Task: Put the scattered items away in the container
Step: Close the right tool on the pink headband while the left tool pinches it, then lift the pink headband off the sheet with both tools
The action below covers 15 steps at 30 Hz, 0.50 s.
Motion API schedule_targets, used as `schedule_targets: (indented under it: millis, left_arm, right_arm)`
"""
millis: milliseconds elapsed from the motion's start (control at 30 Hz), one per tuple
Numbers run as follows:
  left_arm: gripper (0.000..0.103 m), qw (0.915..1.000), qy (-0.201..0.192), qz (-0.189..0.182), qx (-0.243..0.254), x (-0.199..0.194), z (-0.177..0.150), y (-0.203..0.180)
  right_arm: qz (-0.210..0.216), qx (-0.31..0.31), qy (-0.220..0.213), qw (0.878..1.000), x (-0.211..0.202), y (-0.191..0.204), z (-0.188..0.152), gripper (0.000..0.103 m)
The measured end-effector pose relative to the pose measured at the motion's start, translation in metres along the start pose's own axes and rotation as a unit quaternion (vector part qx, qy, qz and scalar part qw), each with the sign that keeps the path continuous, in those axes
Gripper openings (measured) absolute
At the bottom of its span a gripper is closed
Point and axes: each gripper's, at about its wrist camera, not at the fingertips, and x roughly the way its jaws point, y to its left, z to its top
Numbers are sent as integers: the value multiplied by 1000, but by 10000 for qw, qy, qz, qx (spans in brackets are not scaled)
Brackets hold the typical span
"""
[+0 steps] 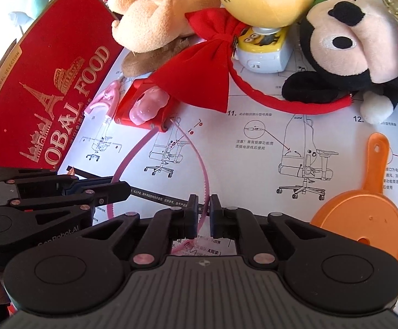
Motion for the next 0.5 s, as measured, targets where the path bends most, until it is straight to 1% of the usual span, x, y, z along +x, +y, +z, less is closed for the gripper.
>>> schedule_targets:
  millis: [200,333,433,500]
  left_arm:
    - [4,9999,-162,47,-6,-11,3,-1]
    - [4,9991,-390,141,-14,-21,8,0]
    - [4,9978,-603,264,84,-24,15,0]
    - [4,9973,-665,288,146,-23,24,0]
  right_arm:
    - [77,1,-162,9998,-12,2,4,9]
    - [126,-12,-280,9995,-19,6,6,10]
    - [100,-71,-369,9992,-20,6,11,9]
    - [49,-101,-431,9990,-20,7,17,9]
